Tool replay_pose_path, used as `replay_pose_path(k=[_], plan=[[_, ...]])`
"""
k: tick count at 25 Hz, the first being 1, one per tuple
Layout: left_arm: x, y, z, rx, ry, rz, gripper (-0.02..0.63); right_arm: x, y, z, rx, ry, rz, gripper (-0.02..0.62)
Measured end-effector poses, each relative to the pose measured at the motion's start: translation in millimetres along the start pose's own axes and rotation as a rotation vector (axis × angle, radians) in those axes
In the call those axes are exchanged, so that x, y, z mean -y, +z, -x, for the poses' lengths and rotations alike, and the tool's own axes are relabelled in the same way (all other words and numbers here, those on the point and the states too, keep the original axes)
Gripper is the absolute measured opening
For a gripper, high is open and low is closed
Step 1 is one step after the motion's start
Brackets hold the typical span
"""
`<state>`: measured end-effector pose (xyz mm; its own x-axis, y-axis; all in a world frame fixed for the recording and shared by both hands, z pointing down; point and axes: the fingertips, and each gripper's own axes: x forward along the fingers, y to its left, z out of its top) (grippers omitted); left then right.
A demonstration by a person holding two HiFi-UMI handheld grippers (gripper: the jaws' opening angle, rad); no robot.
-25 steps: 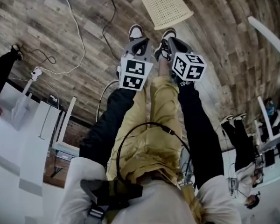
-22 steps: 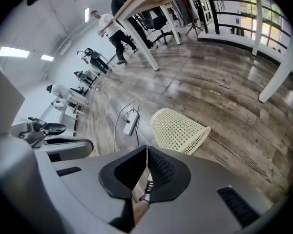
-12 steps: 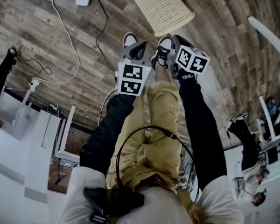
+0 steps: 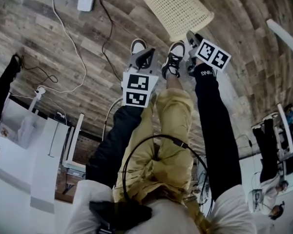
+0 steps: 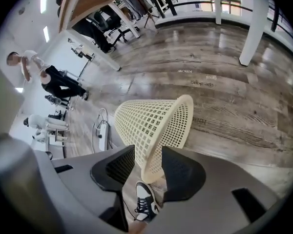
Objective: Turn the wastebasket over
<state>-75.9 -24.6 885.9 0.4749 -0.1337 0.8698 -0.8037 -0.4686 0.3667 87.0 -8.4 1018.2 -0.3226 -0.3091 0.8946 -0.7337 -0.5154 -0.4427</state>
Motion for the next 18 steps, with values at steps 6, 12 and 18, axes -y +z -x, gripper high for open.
replay_pose_path(k=[6,12,18], plan=[[-6,-2,-2,-0.018,0.018,-0.004,0.002,13,7,-12,-0.002,-0.011,-0.025,0.133],[0,11,-6,-0.018,0.018,-0.014,0.002,14,20,-11,0.015,0.009,-0.093,0.063],[9,22,-4,-0.026,0.012,-0.04,0.002,2,42,5,0.063,0.009,-0.038,0.06]])
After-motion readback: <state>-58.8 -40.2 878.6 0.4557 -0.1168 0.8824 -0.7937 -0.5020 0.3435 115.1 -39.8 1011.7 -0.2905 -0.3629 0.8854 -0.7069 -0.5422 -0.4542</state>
